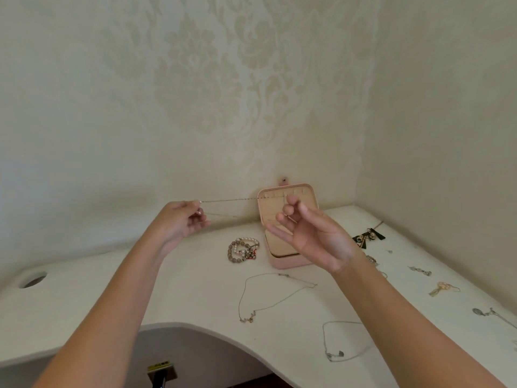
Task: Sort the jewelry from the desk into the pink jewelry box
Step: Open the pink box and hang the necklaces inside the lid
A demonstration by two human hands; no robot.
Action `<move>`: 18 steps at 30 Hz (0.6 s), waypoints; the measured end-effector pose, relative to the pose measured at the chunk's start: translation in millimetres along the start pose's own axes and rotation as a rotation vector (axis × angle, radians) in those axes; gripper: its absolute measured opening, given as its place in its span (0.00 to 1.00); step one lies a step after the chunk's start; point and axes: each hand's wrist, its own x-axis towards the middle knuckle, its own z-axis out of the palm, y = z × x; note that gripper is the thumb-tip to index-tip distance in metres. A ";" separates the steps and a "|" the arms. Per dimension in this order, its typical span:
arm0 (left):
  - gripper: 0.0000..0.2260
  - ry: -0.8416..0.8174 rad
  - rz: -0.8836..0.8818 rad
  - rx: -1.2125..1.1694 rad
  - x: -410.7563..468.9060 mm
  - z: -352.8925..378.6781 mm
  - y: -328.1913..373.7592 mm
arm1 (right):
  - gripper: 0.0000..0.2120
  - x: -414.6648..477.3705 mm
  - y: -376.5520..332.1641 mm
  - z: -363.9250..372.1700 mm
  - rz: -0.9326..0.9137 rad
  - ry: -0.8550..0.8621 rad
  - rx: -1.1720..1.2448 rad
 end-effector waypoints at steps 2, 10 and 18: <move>0.11 0.004 -0.075 -0.045 7.1 7.6 -15.8 | 0.08 9.0 -14.2 2.7 -0.005 0.097 -0.150; 0.09 -0.141 -0.218 -0.097 41.7 47.6 -60.0 | 0.06 97.5 -109.2 31.8 0.088 0.111 -1.231; 0.03 -0.218 -0.090 0.398 72.3 97.2 -84.0 | 0.08 159.5 -126.2 21.4 0.279 0.023 -1.690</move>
